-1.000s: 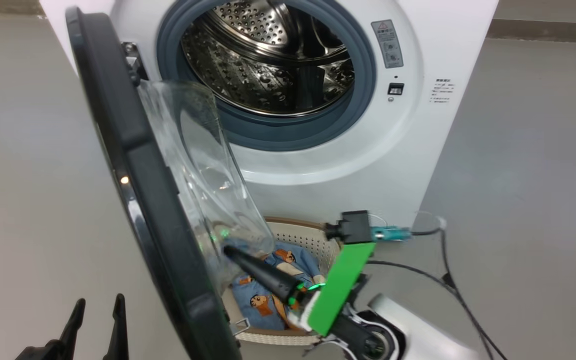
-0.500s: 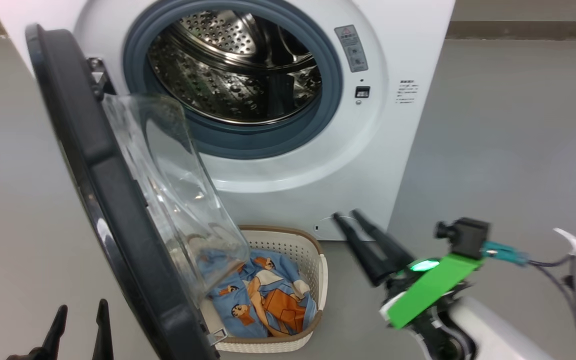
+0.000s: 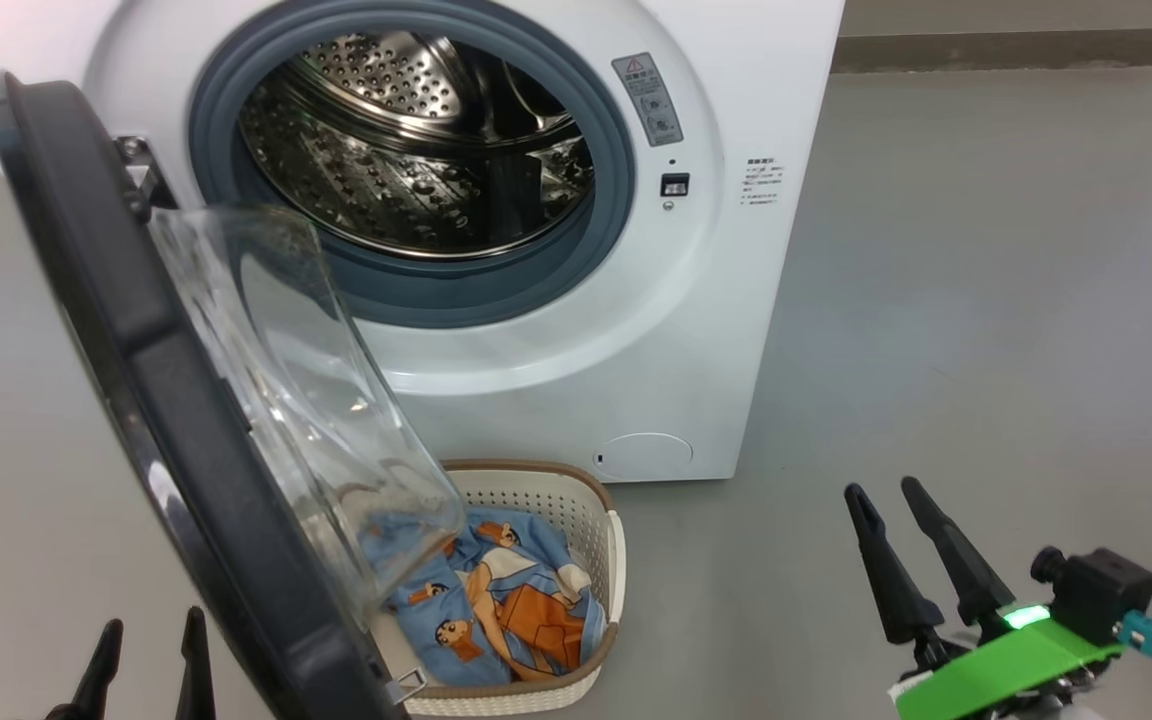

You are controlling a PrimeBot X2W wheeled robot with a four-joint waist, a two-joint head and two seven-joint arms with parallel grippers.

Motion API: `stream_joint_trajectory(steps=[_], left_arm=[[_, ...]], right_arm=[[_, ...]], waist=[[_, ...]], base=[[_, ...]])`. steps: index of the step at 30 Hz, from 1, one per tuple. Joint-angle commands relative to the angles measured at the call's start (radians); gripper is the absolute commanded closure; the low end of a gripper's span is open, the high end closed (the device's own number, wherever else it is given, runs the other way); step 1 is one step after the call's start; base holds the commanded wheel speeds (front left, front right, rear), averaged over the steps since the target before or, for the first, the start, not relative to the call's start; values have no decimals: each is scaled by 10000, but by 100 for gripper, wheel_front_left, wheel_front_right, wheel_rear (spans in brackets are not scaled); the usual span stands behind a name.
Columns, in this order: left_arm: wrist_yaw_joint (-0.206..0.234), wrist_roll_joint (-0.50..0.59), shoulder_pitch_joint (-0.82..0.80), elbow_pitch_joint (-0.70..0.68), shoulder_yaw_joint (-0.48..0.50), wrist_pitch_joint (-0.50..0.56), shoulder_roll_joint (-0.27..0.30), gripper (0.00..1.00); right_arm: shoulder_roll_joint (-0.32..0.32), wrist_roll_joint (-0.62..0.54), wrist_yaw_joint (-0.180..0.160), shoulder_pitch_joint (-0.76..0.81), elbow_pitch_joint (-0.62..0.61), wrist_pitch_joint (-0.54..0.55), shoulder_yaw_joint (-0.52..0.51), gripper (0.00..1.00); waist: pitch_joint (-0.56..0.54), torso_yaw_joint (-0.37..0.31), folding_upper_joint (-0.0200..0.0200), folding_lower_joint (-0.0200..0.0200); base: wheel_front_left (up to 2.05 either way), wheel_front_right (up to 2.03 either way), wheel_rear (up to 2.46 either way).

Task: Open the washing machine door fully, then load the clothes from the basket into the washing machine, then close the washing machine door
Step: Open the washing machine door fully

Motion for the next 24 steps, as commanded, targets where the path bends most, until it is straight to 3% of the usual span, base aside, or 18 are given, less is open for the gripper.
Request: stream_joint_trajectory(steps=[1,15,24], left_arm=[[-14,63,-108,-288,349,-63,181,0],[-14,44,15,-302,436,-63,190,0],[-14,31,25,-287,408,-63,222,0]], right_arm=[[53,-137,17,6,-314,-117,140,0],[850,-3701,17,1466,-777,-118,-2002,0],[1094,-4601,17,1762,-712,-118,-2504,0]], waist=[[3,-46,0,0],[-33,-317,0,0],[40,-323,0,0]], base=[[0,0,0],[0,0,0],[0,0,0]])
